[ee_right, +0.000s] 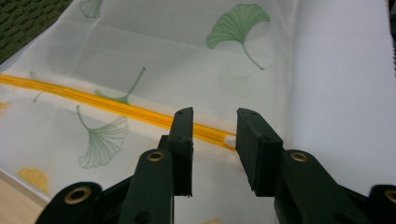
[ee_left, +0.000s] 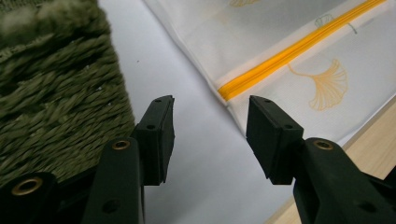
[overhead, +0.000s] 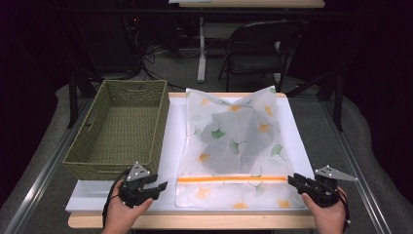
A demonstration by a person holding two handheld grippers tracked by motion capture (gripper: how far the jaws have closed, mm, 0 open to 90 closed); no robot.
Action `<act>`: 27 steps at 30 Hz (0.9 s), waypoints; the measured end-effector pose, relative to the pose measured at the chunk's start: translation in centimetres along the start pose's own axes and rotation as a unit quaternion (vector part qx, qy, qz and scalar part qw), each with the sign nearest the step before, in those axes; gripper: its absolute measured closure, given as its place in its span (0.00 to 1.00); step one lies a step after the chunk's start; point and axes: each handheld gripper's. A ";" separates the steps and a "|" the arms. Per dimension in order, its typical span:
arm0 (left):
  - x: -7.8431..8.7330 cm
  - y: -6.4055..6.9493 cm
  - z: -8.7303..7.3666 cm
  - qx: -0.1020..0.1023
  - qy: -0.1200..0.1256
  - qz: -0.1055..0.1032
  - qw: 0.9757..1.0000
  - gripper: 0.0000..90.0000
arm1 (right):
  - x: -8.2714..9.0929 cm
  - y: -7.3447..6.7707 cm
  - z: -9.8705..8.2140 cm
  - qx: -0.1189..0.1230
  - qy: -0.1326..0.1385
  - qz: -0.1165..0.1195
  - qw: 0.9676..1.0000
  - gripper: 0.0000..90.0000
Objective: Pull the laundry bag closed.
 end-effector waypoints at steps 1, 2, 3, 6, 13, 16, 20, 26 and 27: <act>0.1 -0.1 -0.2 0.001 -0.002 0.002 1.000 0.57 | 0.0 -0.2 0.0 0.003 0.001 0.004 1.000 0.73; 0.2 -0.3 -0.4 0.002 -0.003 0.004 1.000 0.57 | -0.1 -0.4 0.1 0.012 0.002 0.006 1.000 0.73; 0.2 -0.5 -0.6 0.004 -0.004 0.005 1.000 0.57 | -0.1 -0.8 0.1 0.018 0.003 0.010 1.000 0.72; 0.6 -1.0 -1.0 0.009 -0.004 0.011 1.000 0.57 | -0.4 -1.8 0.2 0.037 0.003 0.021 0.999 0.70; 1.1 -1.6 -1.9 0.009 0.003 0.015 1.000 0.54 | -1.3 -3.7 -0.1 0.073 -0.005 0.042 0.996 0.67; 1.1 -1.9 -2.2 0.010 0.005 0.016 1.000 0.54 | -1.8 -4.3 -0.4 0.083 -0.010 0.051 0.995 0.67; 1.0 -2.2 -2.5 0.012 0.004 0.021 1.000 0.53 | -2.6 -5.1 -0.9 0.096 -0.024 0.066 0.993 0.66; 0.7 -2.7 -2.8 0.021 0.005 0.022 1.000 0.53 | -3.6 -6.4 -1.3 0.133 -0.033 0.082 0.987 0.63; 0.7 -2.7 -2.8 0.021 0.005 0.022 1.000 0.53 | -3.6 -6.4 -1.3 0.133 -0.033 0.082 0.987 0.63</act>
Point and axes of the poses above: each handheld gripper's, and its own axes: x roughly backward along the jaws, z roughly out of its top, y roughly to its right, and after that the axes turned 3 degrees about -y, right-handed
